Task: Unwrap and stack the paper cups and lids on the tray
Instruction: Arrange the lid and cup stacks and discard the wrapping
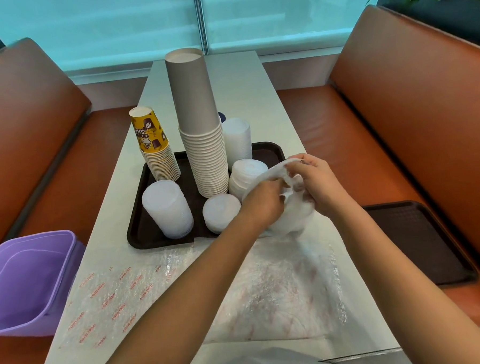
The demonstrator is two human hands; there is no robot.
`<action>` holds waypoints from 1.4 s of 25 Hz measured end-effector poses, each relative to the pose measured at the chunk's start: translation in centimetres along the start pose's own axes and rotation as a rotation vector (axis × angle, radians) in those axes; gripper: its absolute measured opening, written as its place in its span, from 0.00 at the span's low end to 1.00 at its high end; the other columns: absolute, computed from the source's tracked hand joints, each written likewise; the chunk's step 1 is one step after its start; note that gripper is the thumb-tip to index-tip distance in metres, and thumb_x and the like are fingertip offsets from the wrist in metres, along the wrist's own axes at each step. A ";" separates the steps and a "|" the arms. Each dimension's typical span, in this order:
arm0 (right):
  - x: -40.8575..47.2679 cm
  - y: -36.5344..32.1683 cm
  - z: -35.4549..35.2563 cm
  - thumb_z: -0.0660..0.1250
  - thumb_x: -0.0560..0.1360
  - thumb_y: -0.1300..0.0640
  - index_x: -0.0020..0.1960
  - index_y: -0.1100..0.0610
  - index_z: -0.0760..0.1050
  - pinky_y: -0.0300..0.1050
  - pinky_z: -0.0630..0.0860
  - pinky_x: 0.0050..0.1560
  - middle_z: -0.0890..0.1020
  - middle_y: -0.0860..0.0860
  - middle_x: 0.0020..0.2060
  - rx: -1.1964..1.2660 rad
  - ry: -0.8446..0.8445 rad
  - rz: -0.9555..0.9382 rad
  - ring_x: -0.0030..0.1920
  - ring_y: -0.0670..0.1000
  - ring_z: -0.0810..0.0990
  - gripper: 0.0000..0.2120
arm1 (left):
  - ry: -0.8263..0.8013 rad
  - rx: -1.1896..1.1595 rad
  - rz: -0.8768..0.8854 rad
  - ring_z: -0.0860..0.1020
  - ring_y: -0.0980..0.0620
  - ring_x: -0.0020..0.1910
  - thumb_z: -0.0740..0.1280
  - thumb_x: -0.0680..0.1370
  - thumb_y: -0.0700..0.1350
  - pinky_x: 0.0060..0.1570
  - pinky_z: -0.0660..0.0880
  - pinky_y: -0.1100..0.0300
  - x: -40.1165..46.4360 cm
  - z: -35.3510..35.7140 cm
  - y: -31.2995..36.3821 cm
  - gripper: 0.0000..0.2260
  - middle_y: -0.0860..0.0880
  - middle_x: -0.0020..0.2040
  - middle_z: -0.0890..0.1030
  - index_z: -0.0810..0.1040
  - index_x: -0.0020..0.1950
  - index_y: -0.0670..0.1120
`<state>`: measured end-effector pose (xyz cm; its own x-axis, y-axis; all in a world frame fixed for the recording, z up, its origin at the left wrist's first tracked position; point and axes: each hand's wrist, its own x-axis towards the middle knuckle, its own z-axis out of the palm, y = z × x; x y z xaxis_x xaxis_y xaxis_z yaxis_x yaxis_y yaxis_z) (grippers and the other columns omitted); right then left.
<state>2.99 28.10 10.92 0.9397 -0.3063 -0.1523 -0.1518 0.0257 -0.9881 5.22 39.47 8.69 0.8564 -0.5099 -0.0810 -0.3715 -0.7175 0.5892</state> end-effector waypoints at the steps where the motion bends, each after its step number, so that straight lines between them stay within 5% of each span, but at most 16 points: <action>1: -0.1 -0.3 -0.2 0.64 0.73 0.64 0.37 0.54 0.76 0.42 0.62 0.33 0.75 0.50 0.33 0.030 -0.023 0.013 0.32 0.51 0.72 0.09 | -0.048 0.071 -0.010 0.73 0.47 0.62 0.62 0.79 0.42 0.57 0.69 0.57 0.4 0.2 -0.1 0.16 0.51 0.66 0.73 0.72 0.66 0.49; 4: -0.4 -0.4 -1.6 0.67 0.74 0.60 0.44 0.55 0.76 0.41 0.64 0.33 0.76 0.51 0.34 -0.058 -0.074 0.100 0.33 0.51 0.72 0.02 | -0.129 0.183 0.003 0.72 0.47 0.63 0.64 0.77 0.46 0.57 0.69 0.56 0.7 1.0 -0.1 0.20 0.50 0.66 0.72 0.68 0.68 0.50; 7: -0.4 1.3 -3.3 0.72 0.72 0.53 0.58 0.53 0.73 0.42 0.67 0.35 0.78 0.55 0.49 -0.710 -0.157 0.335 0.39 0.52 0.74 0.18 | -0.266 0.254 0.056 0.76 0.45 0.58 0.54 0.72 0.54 0.52 0.73 0.55 0.5 1.8 1.0 0.22 0.46 0.56 0.77 0.73 0.61 0.46; 9: -0.4 3.3 -3.6 0.69 0.74 0.49 0.69 0.58 0.66 0.45 0.71 0.45 0.74 0.58 0.63 -0.840 -0.120 0.403 0.55 0.57 0.75 0.28 | -0.351 0.326 0.054 0.76 0.47 0.57 0.54 0.71 0.54 0.53 0.74 0.54 0.5 2.3 1.2 0.21 0.47 0.56 0.77 0.74 0.60 0.48; 13: -0.6 6.6 -3.5 0.61 0.78 0.47 0.75 0.53 0.56 0.53 0.74 0.45 0.66 0.57 0.70 -0.626 -0.040 0.495 0.64 0.60 0.70 0.29 | -0.454 0.289 0.063 0.75 0.48 0.58 0.63 0.77 0.43 0.56 0.71 0.56 0.9 3.6 0.3 0.16 0.45 0.61 0.76 0.73 0.65 0.44; 16: -0.4 7.4 -3.7 0.57 0.79 0.54 0.66 0.60 0.69 0.50 0.75 0.42 0.74 0.59 0.62 -0.558 0.001 0.452 0.53 0.59 0.73 0.17 | -0.435 0.071 -0.015 0.71 0.53 0.51 0.60 0.79 0.40 0.49 0.65 0.62 0.7 3.7 0.1 0.10 0.45 0.53 0.76 0.75 0.58 0.42; 21: -0.7 4.4 -4.0 0.52 0.79 0.63 0.53 0.60 0.76 0.47 0.73 0.50 0.79 0.58 0.55 -0.315 0.161 0.147 0.51 0.54 0.76 0.14 | -0.137 -0.261 -0.066 0.71 0.48 0.65 0.60 0.81 0.49 0.62 0.64 0.61 -0.8 3.2 0.6 0.18 0.45 0.67 0.74 0.70 0.69 0.44; 23: -0.6 2.8 -3.4 0.52 0.80 0.64 0.57 0.60 0.75 0.46 0.74 0.49 0.78 0.60 0.57 -0.158 0.161 0.216 0.49 0.52 0.76 0.14 | -0.007 -0.216 -0.021 0.73 0.46 0.63 0.60 0.81 0.51 0.59 0.66 0.60 -1.0 2.8 0.3 0.19 0.44 0.64 0.76 0.70 0.69 0.43; 25: -0.7 1.5 -3.0 0.56 0.80 0.65 0.64 0.68 0.71 0.51 0.72 0.59 0.75 0.63 0.62 -0.042 0.125 0.371 0.56 0.53 0.75 0.15 | 0.110 -0.261 0.037 0.73 0.46 0.62 0.62 0.80 0.48 0.57 0.66 0.63 -1.2 2.1 -0.1 0.18 0.44 0.62 0.77 0.72 0.68 0.42; 29: -1.8 1.3 -2.6 0.55 0.79 0.58 0.55 0.64 0.76 0.53 0.79 0.48 0.81 0.61 0.48 0.405 -0.016 0.383 0.48 0.59 0.80 0.15 | 0.130 -0.576 0.031 0.74 0.53 0.57 0.66 0.78 0.42 0.56 0.69 0.64 -1.7 1.3 -0.3 0.16 0.51 0.57 0.77 0.74 0.65 0.43; 33: -2.0 3.0 -2.6 0.51 0.78 0.43 0.57 0.60 0.79 0.57 0.78 0.50 0.82 0.60 0.50 0.520 -0.127 0.453 0.49 0.59 0.81 0.26 | 0.299 -0.424 0.013 0.72 0.52 0.60 0.67 0.77 0.41 0.58 0.64 0.70 -1.7 1.2 0.1 0.15 0.46 0.61 0.76 0.77 0.63 0.43; 35: -2.1 3.3 -2.5 0.51 0.77 0.42 0.51 0.60 0.82 0.55 0.80 0.44 0.84 0.59 0.46 0.557 -0.161 0.451 0.43 0.58 0.83 0.27 | 0.295 -0.391 0.036 0.72 0.52 0.59 0.68 0.76 0.43 0.62 0.67 0.64 -1.5 0.9 0.0 0.15 0.46 0.61 0.75 0.77 0.63 0.44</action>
<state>-0.22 26.45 8.05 0.8624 -0.0095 -0.5062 -0.3963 0.6093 -0.6868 3.59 39.86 8.08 0.9315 -0.3343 0.1435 -0.2892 -0.4408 0.8497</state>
